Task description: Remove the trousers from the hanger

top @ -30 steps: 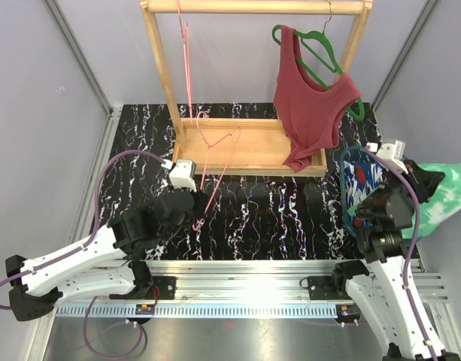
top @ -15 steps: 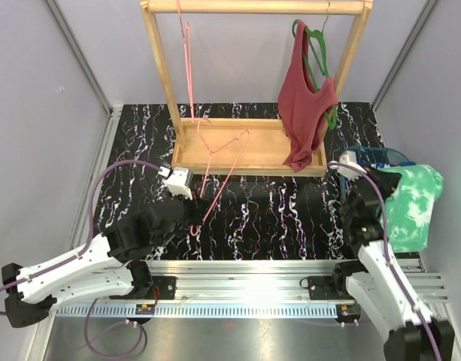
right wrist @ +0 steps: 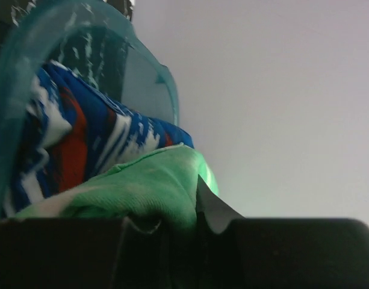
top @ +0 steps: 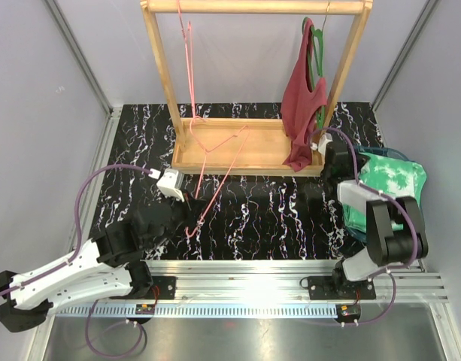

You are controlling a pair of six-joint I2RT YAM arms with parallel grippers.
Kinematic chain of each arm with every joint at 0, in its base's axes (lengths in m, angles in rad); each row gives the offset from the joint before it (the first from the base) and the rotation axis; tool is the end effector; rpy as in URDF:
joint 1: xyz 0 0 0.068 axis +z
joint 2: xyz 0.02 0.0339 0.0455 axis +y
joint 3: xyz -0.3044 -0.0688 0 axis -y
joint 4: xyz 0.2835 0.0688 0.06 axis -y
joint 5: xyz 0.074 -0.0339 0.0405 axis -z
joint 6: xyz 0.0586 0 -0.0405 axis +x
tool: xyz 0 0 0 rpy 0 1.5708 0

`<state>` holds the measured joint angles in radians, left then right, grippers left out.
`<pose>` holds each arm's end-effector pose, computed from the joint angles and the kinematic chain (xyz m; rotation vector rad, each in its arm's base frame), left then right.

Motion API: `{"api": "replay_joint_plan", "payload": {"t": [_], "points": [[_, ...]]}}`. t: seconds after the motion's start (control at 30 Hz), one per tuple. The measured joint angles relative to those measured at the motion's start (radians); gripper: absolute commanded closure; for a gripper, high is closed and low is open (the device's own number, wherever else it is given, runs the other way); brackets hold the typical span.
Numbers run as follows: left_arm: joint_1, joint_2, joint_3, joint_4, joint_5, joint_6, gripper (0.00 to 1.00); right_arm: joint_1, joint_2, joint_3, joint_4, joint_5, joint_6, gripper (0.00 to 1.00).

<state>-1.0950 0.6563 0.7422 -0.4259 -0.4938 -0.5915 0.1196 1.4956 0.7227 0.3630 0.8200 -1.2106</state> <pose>0.1046 -0.1424 0.3415 0.1452 1.9217 -0.6837 0.3492 -0.0012 0.2166 -0.8173 2.0031 -1.4810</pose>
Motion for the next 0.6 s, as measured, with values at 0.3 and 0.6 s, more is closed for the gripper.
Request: {"api": "replay_joint_plan", "payload": {"t": [0.3, 0.6], "points": [[0.0, 0.05, 0.0, 0.0, 0.001, 0.008, 1.0, -0.012, 0.019, 0.052, -0.112, -0.076, 0.271, 0.28], [0.0, 0.121, 0.061, -0.04, -0.002, 0.02, 1.0, -0.083, -0.299, 0.259, -0.61, -0.341, 0.842, 0.0]]}}
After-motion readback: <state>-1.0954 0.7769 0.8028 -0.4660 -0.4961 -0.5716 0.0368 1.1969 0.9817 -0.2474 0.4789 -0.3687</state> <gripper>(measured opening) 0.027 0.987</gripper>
